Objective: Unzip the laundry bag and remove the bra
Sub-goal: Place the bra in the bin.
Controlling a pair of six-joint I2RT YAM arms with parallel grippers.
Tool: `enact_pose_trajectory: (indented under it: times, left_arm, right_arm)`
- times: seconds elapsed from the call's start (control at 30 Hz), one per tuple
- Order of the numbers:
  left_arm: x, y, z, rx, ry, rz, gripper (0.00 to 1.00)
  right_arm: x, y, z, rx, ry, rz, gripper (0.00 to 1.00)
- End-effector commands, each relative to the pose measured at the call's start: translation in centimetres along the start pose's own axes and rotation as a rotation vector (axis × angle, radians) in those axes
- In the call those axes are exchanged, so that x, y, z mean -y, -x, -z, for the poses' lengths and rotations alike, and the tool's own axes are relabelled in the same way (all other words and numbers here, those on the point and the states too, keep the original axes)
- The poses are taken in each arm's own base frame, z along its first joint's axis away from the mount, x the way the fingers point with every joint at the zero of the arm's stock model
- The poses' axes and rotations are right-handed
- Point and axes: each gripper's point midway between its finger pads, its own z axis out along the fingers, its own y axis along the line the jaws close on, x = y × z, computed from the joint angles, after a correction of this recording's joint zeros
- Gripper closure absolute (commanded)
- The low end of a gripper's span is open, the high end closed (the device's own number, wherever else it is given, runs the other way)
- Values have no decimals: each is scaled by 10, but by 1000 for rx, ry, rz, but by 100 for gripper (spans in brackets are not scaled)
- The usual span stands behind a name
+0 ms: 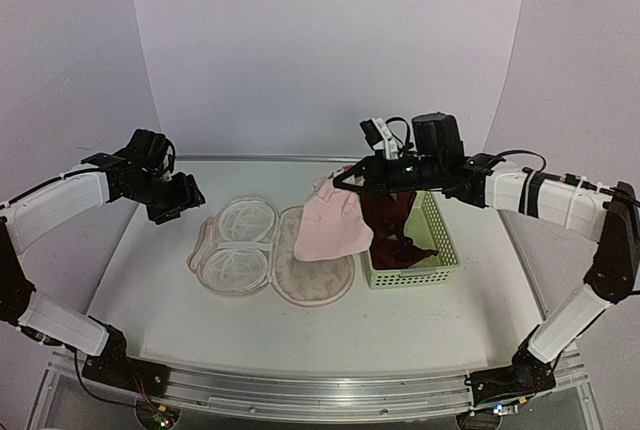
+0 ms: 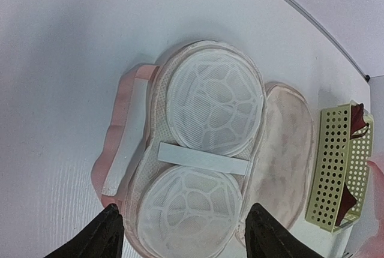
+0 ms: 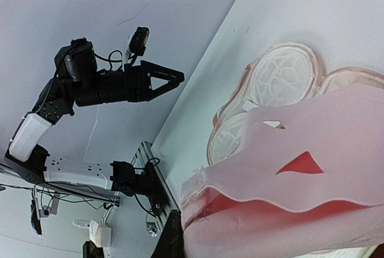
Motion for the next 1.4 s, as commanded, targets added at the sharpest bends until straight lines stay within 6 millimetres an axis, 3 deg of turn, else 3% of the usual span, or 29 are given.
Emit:
enact_pose_trajectory:
  times: [0.0,0.27,0.47,0.67,0.87,1.13,1.37]
  left_arm:
    - [8,18,7,51,-8,14,29]
    - [8,20,6,52,-5,16,25]
    - [8,19,5,50,-4,18,18]
    - [9,21,8,58,-6,9,14]
    - [8,21,14,73,-9,4,1]
    - [8,22,21,86,-13,-1,0]
    - [8,22,23,92,-15,-3,0]
  right_arm:
    - [-15,-4,39,-11,40,122,100]
    - [21,-2,101,21,-51,148,100]
    - [52,5,128,28,-115,164,100]
    - [73,11,132,-11,-111,166,100]
    - [92,16,123,-61,-87,161,100]
    - [125,32,113,-87,-114,149,100]
    - [149,34,104,-114,-115,119,100]
